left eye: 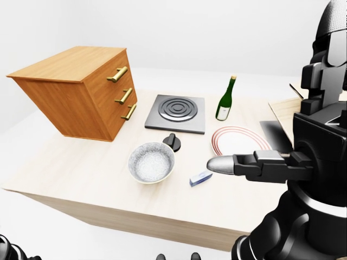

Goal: Pick up the akita bowl and put it on the plate.

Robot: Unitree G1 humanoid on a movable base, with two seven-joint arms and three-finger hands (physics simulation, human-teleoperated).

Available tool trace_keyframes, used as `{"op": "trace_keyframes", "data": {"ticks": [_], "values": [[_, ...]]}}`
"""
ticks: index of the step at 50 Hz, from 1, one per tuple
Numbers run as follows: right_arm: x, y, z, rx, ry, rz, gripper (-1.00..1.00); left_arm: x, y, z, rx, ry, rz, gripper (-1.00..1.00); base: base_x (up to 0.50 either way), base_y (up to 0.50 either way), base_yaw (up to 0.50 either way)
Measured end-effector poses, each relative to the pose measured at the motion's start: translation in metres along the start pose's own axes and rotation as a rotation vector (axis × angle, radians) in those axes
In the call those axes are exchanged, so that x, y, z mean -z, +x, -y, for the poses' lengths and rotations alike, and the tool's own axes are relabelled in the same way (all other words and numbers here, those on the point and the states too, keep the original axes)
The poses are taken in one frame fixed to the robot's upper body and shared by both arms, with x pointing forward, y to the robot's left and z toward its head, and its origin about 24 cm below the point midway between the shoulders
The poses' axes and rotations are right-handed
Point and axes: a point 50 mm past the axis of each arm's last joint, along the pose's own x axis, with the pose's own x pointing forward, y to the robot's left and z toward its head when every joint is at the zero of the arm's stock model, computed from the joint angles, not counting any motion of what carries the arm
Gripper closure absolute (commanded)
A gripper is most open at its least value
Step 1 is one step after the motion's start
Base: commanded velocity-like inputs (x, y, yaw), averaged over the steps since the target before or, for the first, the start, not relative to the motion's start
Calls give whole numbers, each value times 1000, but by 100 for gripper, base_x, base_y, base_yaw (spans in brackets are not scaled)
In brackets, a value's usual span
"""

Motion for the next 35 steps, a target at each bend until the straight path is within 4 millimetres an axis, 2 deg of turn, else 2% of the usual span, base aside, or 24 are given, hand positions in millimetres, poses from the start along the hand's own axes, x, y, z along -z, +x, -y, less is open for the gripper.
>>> {"op": "trace_keyframes", "data": {"ticks": [6, 23, 35], "values": [[0, 0, 0, -1, 4, 1, -100, 0, 0, 0, 1, 0, -1, -100, 0, 0, 50], [-4, 0, -2, 13, 61, 42, -100, 0, 0, 0, 1, -1, -1, -100, 0, 0, 0], [-7, 1, -4, 3, 102, 72, -100, -1, -1, 1, 2, 0, -1, -100, 12, -44, 0]]}}
